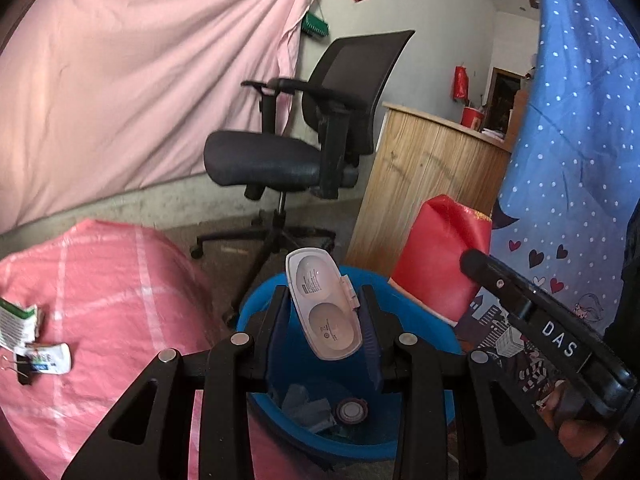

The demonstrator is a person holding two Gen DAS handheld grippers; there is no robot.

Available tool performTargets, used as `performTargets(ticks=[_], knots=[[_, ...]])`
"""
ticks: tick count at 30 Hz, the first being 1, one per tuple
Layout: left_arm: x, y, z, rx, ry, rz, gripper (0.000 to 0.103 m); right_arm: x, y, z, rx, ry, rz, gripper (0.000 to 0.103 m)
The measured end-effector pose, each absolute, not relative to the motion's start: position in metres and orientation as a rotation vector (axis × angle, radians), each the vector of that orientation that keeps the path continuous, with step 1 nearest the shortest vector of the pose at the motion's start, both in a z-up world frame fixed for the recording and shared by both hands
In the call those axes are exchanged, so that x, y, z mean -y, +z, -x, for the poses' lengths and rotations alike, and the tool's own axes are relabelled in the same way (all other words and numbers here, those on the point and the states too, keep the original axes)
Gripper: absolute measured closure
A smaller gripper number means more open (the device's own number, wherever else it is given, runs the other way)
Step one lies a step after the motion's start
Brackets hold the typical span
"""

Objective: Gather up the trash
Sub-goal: 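Carry earbud case and red cup to the blue basin and release both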

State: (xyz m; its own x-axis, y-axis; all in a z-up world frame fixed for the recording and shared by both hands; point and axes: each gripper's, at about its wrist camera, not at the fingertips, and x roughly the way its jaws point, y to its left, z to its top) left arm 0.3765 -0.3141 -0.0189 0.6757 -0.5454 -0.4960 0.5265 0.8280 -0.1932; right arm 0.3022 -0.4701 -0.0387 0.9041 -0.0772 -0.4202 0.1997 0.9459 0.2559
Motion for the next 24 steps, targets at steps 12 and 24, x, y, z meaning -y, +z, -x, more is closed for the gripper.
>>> performTargets(ticks=[12,24], knots=[[0.307,-0.031,-0.385,-0.624,-0.575,0.046,0.065,0.478,-0.051,-0.31,-0.473,-0.155,-0.337,0.055],[0.279,-0.01,-0.374,-0.546,-0.511,0.078,0.065,0.463,-0.036,-0.299,-0.371,-0.102,-0.312,0.054]])
